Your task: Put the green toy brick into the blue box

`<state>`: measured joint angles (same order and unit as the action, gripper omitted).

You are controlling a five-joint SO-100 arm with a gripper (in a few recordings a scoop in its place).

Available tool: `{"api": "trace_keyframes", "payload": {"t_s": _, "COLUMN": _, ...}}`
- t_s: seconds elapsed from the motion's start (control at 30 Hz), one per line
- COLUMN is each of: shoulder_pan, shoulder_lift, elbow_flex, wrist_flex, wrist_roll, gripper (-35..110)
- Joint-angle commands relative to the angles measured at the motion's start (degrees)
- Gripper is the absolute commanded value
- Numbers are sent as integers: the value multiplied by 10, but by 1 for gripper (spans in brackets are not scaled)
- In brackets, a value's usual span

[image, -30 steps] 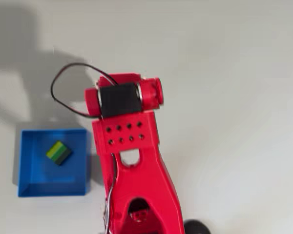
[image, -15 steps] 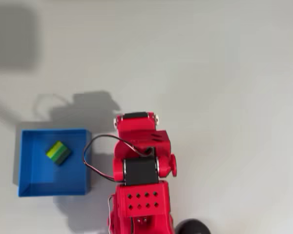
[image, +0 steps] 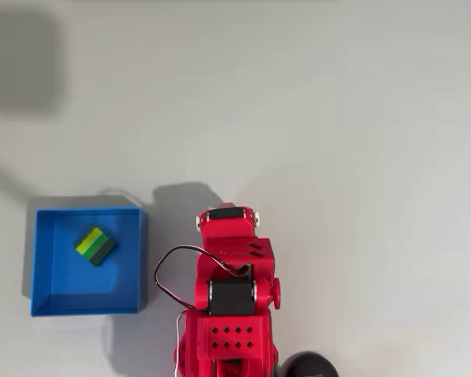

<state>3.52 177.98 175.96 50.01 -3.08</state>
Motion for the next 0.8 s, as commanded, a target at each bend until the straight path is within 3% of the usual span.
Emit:
{"api": "trace_keyframes", "payload": {"t_s": 0.0, "shoulder_pan": 2, "shoulder_lift": 19, "elbow_flex": 10, "wrist_flex": -3, "wrist_roll": 4, "gripper": 0}}
{"api": "trace_keyframes", "payload": {"t_s": 0.77, "shoulder_pan": 2, "shoulder_lift": 89, "elbow_flex": 23, "wrist_flex": 23, "wrist_roll": 4, "gripper": 0}}
